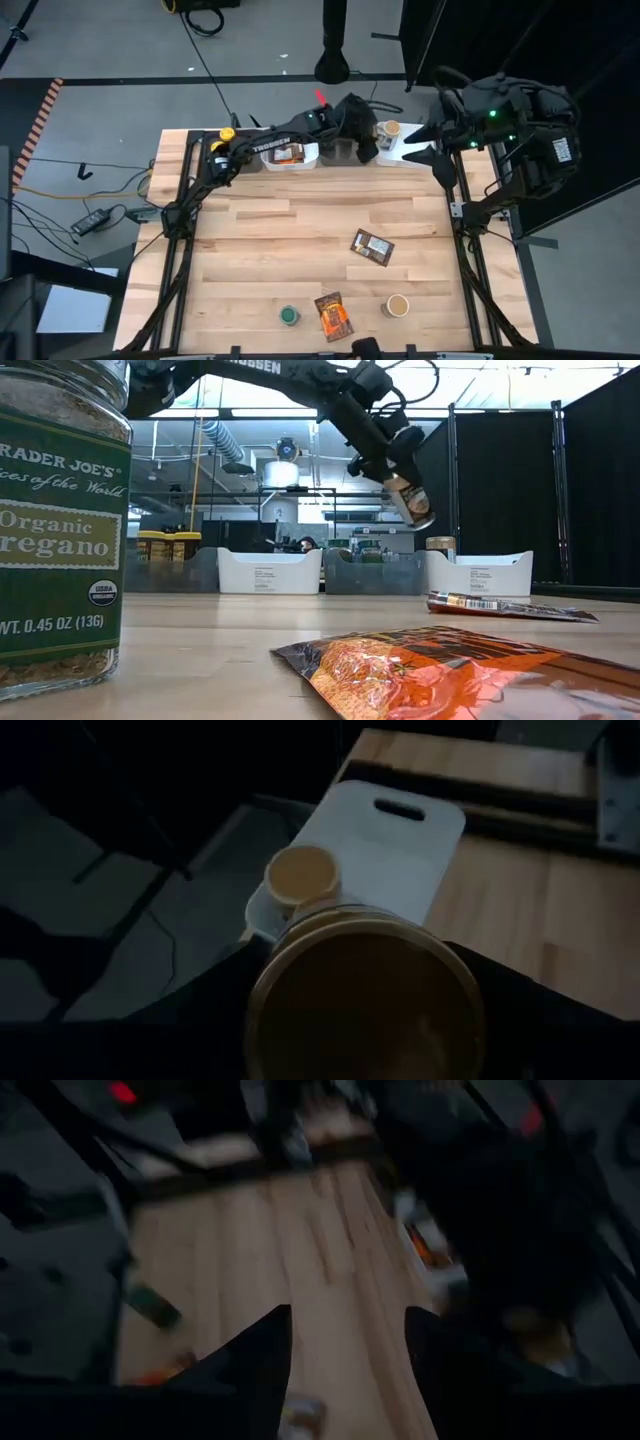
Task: Sort spices by type
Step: Put the left brown seasoning bottle into the right white bin
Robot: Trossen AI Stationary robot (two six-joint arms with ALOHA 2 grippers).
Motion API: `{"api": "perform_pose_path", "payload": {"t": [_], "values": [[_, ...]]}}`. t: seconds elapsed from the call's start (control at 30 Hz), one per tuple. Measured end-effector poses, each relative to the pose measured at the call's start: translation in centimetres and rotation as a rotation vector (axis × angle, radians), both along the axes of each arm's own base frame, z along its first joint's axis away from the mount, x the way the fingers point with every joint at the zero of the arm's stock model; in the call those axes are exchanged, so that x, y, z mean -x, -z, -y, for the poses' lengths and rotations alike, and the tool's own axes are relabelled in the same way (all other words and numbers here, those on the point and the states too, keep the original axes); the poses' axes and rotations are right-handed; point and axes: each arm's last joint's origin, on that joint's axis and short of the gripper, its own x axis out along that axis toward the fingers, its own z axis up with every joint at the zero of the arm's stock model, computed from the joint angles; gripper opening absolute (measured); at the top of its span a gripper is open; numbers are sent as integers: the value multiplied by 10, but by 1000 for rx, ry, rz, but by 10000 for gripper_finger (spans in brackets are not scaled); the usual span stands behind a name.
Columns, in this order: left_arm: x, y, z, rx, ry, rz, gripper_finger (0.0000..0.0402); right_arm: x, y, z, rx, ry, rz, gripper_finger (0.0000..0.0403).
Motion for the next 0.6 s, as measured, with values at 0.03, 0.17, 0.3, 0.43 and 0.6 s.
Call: {"api": "perform_pose_path", "payload": {"t": [0.03,0.17,0.3,0.43,0.6], "values": [[0,-2,0,11,8,4,269,4,2,0,10,17,-33,204],[11,-25,9,74,76,44,269,19,2,2,85,100,-30,204],[36,-59,14,108,91,54,269,45,-4,4,169,236,8,204],[54,-72,15,105,88,4,269,50,1,8,250,321,-24,204],[80,-95,25,153,158,-28,269,22,31,11,383,221,-221,212]]}}
